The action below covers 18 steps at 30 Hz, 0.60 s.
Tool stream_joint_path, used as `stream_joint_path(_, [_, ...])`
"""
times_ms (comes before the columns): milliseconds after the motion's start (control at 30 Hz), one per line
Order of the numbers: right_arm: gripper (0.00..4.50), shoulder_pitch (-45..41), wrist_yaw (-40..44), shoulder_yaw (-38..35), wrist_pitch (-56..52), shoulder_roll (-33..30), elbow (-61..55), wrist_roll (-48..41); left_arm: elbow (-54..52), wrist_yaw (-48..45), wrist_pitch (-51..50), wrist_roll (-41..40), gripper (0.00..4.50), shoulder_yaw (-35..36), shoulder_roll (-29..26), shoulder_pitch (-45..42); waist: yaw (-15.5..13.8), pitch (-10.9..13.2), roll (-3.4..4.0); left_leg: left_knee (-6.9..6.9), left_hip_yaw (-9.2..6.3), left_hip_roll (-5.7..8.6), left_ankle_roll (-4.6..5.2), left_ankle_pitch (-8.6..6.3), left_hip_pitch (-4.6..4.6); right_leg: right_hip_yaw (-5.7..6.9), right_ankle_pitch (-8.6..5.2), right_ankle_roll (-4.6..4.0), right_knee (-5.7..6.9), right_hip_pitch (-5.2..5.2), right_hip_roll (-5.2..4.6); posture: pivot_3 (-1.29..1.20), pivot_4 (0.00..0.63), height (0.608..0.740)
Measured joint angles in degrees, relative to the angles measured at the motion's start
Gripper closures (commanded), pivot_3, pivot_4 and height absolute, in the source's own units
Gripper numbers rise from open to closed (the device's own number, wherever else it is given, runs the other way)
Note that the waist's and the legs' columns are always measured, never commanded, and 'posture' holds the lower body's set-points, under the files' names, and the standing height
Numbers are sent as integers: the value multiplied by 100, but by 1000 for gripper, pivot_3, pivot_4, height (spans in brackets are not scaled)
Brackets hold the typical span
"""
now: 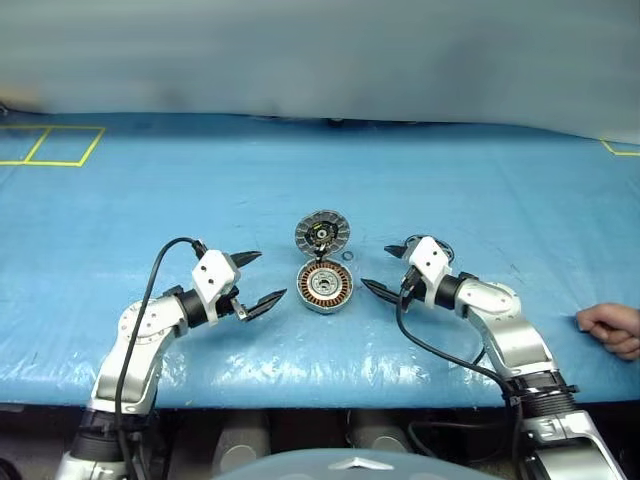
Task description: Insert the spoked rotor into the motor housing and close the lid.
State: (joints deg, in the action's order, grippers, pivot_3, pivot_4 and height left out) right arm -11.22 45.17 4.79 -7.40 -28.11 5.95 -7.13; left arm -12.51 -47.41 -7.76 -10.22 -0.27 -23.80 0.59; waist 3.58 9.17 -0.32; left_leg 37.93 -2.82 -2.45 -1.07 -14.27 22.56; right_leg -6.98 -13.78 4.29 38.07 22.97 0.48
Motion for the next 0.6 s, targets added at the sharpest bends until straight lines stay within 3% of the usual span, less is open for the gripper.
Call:
stream_joint_path(200, [0,-217,-190,51,101,193,328,86,7,452,358,9,53,-28,296,202,12,0,0,0,3,1,-2,1,-2,-3,1,-6,-1,0,1,0,150,740])
stream_joint_path(600, [0,-853,-143,228,320,626,1314,200,109,679,481,31,53,-204,311,288,31,0,0,-6,3,1,-2,1,0,-3,3,-3,-7,0,0,0,150,740])
